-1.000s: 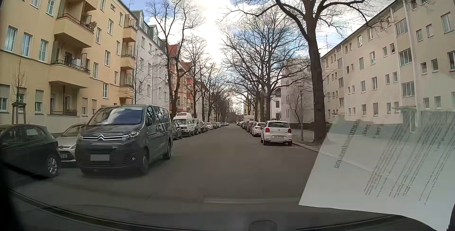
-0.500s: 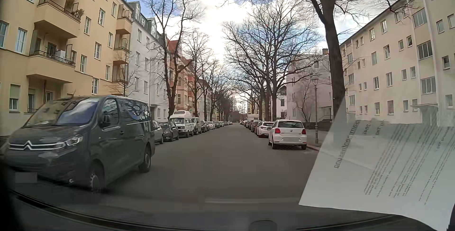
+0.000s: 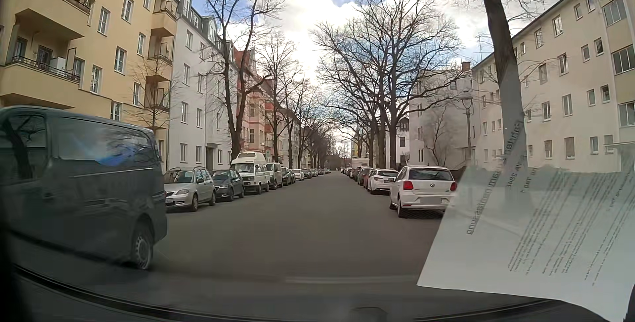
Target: Follow the waypoints while adhering to traffic rules and regulations
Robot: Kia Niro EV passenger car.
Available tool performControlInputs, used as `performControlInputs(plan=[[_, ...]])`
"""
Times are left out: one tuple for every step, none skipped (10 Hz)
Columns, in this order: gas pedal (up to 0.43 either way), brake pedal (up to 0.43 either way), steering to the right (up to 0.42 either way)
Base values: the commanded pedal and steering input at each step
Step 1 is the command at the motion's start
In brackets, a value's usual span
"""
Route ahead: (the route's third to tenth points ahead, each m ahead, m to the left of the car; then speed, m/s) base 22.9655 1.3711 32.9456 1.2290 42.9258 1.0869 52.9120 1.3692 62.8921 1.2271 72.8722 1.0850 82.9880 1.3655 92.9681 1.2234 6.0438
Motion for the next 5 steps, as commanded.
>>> performControlInputs(plan=[[0.059, 0.030, -0.021], [0.059, 0.030, -0.020], [0.059, 0.030, -0.020], [0.059, 0.024, -0.019], [0.059, 0.030, -0.018]])
